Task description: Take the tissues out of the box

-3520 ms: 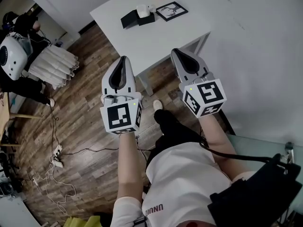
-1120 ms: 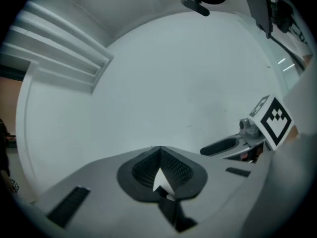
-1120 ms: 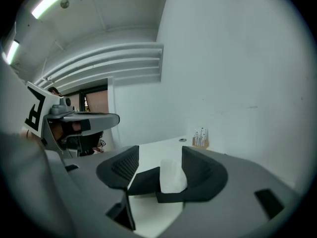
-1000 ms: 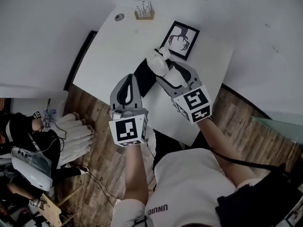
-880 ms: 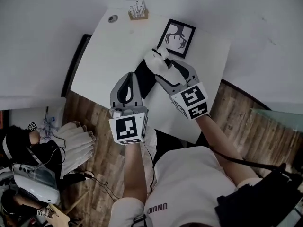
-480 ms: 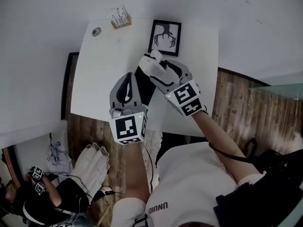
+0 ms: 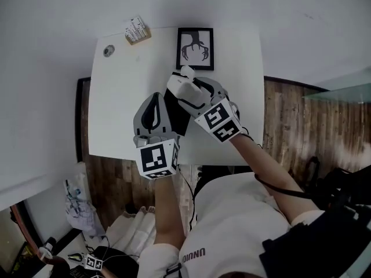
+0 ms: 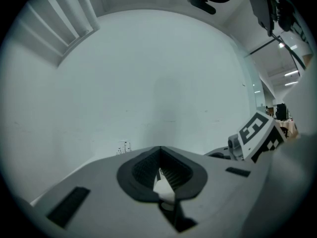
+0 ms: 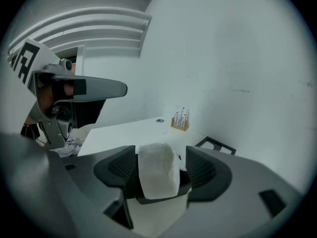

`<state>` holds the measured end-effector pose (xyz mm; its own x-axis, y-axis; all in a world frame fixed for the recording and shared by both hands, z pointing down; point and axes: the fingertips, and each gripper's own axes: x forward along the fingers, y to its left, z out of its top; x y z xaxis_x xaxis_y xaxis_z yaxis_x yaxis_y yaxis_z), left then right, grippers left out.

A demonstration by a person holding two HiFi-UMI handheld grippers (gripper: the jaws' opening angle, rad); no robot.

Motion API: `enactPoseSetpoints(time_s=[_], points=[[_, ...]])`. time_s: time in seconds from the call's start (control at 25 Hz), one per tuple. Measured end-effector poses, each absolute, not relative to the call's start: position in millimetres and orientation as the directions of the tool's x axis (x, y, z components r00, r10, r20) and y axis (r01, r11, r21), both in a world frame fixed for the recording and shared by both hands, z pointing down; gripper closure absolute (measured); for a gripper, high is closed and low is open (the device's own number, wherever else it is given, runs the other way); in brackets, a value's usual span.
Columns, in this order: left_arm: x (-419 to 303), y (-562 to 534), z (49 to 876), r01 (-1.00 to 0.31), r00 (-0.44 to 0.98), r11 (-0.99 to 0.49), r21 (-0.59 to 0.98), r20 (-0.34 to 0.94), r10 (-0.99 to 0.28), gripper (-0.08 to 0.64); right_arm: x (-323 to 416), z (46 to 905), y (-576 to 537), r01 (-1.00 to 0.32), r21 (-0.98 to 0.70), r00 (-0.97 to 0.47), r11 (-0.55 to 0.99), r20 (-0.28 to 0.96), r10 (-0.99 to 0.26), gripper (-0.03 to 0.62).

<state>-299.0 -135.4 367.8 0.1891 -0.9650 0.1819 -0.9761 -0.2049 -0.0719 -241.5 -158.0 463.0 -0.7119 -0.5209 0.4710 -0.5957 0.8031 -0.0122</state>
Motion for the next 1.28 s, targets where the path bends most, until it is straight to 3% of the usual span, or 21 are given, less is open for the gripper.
enactPoseSetpoints(time_s=[1.28], points=[[-309,-145,386,-0.98,0.182,-0.195,-0.043,0.21,-0.961,0.548,-252,495,-165,-0.584,0.021,-0.671,0.812,0.551,-0.497,0.27]])
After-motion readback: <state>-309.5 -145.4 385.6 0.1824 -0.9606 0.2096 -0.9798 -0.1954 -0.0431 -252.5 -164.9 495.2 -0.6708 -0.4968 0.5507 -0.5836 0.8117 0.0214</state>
